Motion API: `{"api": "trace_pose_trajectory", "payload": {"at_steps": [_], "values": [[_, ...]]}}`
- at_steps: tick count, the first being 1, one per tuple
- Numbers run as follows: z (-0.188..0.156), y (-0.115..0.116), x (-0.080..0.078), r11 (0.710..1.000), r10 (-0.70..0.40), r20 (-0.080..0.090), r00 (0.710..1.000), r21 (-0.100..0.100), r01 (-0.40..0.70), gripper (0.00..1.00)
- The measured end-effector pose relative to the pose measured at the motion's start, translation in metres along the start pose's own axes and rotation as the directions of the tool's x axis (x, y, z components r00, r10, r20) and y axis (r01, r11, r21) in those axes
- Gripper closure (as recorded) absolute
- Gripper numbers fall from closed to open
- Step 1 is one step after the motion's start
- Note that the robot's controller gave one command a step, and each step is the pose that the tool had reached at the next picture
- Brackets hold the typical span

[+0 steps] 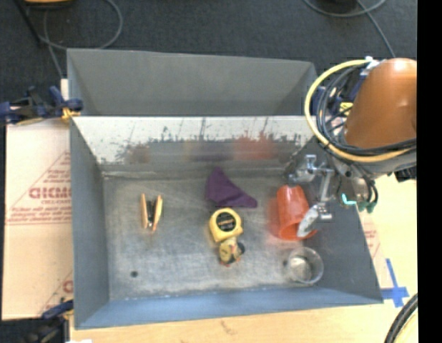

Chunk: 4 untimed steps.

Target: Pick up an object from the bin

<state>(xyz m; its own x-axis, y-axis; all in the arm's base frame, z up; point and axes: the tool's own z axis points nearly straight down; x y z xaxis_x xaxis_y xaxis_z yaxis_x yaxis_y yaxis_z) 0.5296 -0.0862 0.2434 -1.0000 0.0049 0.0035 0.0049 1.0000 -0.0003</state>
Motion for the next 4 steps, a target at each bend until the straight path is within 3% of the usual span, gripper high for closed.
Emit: {"api": "trace_pose_trajectory", "payload": {"at_steps": [1,2,3,4], "values": [[-0.004,0.0,-0.002,1.0,-0.003,0.008,1.0,0.002,0.003,0.0],[0.049,-0.035,0.008,1.0,0.007,0.014,1.0,0.002,-0.007,0.0],[0.115,-0.057,-0.009,0.999,0.045,0.018,0.999,0.001,-0.045,0.0],[0.121,-0.054,-0.019,1.0,0.032,0.043,0.999,0.0,-0.032,1.0]]}}
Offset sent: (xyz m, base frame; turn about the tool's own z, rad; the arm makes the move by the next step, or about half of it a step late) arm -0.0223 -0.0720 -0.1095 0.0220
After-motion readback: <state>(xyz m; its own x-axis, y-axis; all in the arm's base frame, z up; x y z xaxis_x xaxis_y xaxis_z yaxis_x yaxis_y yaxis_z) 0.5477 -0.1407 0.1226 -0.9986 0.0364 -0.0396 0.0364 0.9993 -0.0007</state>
